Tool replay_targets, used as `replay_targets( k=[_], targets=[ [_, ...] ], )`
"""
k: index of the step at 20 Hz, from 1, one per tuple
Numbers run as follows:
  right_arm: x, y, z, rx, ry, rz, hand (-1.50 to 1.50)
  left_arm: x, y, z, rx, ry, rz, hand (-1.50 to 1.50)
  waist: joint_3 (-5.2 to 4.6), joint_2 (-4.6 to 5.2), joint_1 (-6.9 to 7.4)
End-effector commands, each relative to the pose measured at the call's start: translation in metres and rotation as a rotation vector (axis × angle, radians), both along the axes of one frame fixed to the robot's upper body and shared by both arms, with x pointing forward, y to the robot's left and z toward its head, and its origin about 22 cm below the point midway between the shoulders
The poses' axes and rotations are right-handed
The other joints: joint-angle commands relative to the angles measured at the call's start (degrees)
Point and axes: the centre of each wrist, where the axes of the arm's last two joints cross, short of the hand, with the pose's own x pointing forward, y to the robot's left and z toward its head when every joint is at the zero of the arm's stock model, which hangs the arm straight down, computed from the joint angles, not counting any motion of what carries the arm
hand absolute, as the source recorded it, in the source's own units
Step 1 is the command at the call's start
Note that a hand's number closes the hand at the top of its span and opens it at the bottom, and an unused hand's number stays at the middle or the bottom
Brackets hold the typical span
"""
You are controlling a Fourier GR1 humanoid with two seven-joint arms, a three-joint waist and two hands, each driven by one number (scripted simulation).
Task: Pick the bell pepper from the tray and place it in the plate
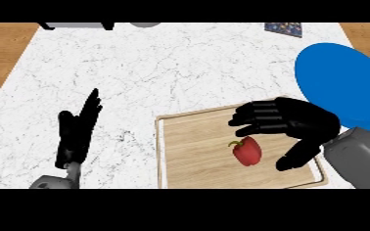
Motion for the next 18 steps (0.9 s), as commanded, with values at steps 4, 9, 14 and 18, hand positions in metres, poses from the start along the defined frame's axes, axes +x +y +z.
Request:
replay_targets(
  k=[4,9,14,18],
  targets=[
    [-0.003,0.0,0.029,-0.273,-0.172,0.025,-1.5,-0.003,0.008,0.001,0.001,0.009,0.02,0.0,-0.09,-0.22,-0.25],
    [-0.014,0.026,0.024,-0.521,-0.145,0.047,-1.5,0.004,0.003,-0.001,-0.002,-0.008,0.012,0.0,-0.11,-0.21,-0.28],
    [-0.009,0.036,0.004,-0.602,-0.164,0.019,-1.5,-0.001,0.002,-0.006,-0.013,0.008,0.007,0.0,-0.08,-0.1,-0.11],
    [-0.002,0.046,0.0,-0.609,-0.156,0.01,-1.5,0.005,0.012,-0.013,0.018,0.01,0.012,0.0,-0.08,-0.09,-0.19]
  ],
)
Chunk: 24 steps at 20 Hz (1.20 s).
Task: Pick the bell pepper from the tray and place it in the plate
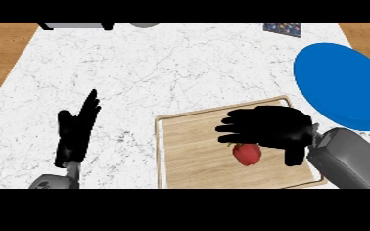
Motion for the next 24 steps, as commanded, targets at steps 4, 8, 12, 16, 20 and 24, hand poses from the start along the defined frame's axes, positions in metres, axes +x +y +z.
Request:
replay_targets(
  k=[4,8,12,16,20,24],
  targets=[
    [0.006,0.022,-0.025,-0.035,-0.01,-0.005,-1.5,0.008,-0.008,0.0,-0.006,-0.013,-0.008,0.0,0.01,0.11,0.14],
    [-0.016,0.015,-0.022,-0.044,0.001,0.008,-1.5,-0.015,0.002,-0.004,-0.004,-0.007,-0.002,0.0,0.02,-0.04,0.0],
    [-0.01,0.007,-0.033,-0.064,0.004,0.011,-1.5,-0.002,0.002,-0.009,0.003,-0.008,-0.004,0.0,0.01,0.02,-0.09],
    [-0.007,0.027,-0.022,-0.073,0.014,-0.007,-1.5,0.002,-0.002,0.009,0.005,-0.008,0.016,0.0,0.01,-0.02,-0.08],
    [-0.015,0.021,-0.031,-0.081,0.02,0.008,-1.5,0.008,-0.015,0.003,-0.011,-0.019,0.006,0.0,0.01,0.0,-0.21],
    [-0.006,0.033,-0.051,-0.114,0.002,0.007,-1.5,0.002,-0.016,0.004,0.011,-0.021,-0.003,0.0,0.01,0.01,-0.05]
  ],
)
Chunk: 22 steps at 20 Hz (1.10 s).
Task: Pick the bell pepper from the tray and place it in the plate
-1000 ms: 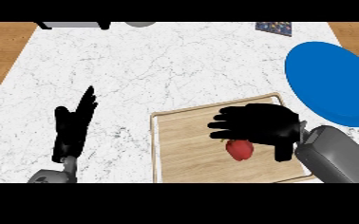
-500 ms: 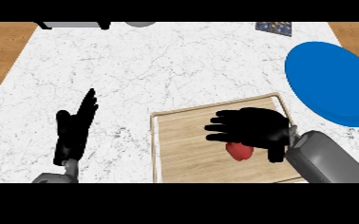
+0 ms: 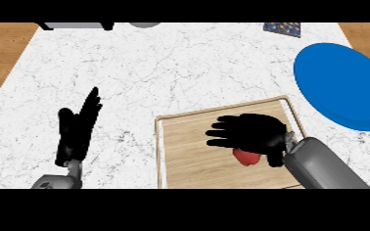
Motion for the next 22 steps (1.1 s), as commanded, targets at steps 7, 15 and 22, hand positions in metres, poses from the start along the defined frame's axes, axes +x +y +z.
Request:
replay_targets(
  k=[7,15,22],
  targets=[
    [0.006,-0.013,-0.019,0.076,-0.04,0.106,1.5,0.012,0.014,-0.001,-0.002,-0.005,0.008,0.0,0.0,0.01,-0.2],
    [0.014,-0.008,0.007,0.269,-0.194,-0.006,1.5,-0.012,0.01,-0.007,-0.006,0.003,0.009,0.0,0.0,-0.13,-0.28],
    [0.037,-0.105,-0.011,0.323,-0.246,-1.035,1.5,-0.008,0.014,-0.006,-0.012,-0.002,0.056,0.0,0.19,0.55,-4.24]
  ],
)
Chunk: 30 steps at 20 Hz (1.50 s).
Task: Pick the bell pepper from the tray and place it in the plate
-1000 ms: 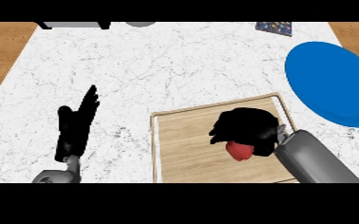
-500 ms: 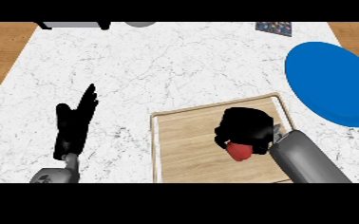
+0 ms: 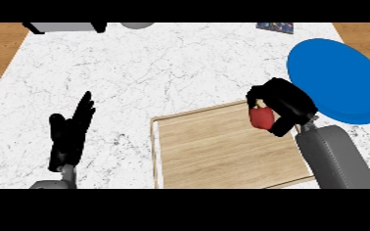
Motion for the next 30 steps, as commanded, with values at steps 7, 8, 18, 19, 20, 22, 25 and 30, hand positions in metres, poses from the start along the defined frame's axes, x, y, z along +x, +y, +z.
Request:
replay_targets(
  k=[7,8,18,19,20,22,25,30],
  targets=[
    [0.03,-0.044,0.047,0.322,-0.218,-0.854,1.5,0.006,-0.014,0.009,-0.005,0.006,-0.028,0.0,-0.06,-0.28,1.51],
    [0.032,-0.032,0.054,0.319,-0.29,-0.885,1.5,0.004,-0.016,0.011,-0.007,0.01,-0.027,0.0,-0.08,-0.37,1.91],
    [0.024,-0.089,0.088,0.338,-0.378,-1.149,1.5,0.004,-0.009,0.006,-0.003,-0.002,-0.04,0.0,-0.1,-0.22,1.92],
    [0.04,-0.084,0.101,0.332,-0.367,-1.151,1.5,0.006,-0.015,0.016,0.004,0.005,-0.035,0.0,-0.1,-0.16,2.24],
    [0.043,-0.106,0.083,0.353,-0.354,-1.177,1.5,-0.012,-0.012,0.0,0.005,-0.004,-0.033,0.0,-0.08,-0.06,2.61],
    [0.05,-0.109,0.087,0.345,-0.368,-1.186,1.5,0.011,-0.001,-0.005,-0.007,-0.003,-0.049,0.0,-0.11,0.0,2.28],
    [0.044,-0.146,0.061,0.329,-0.337,-1.219,1.5,-0.002,-0.007,-0.006,-0.012,0.017,-0.037,0.0,-0.08,0.01,2.5],
    [0.055,-0.18,0.06,0.281,-0.282,-1.262,1.5,0.004,-0.026,0.001,0.012,0.004,-0.059,0.0,-0.03,0.25,3.18]
  ],
)
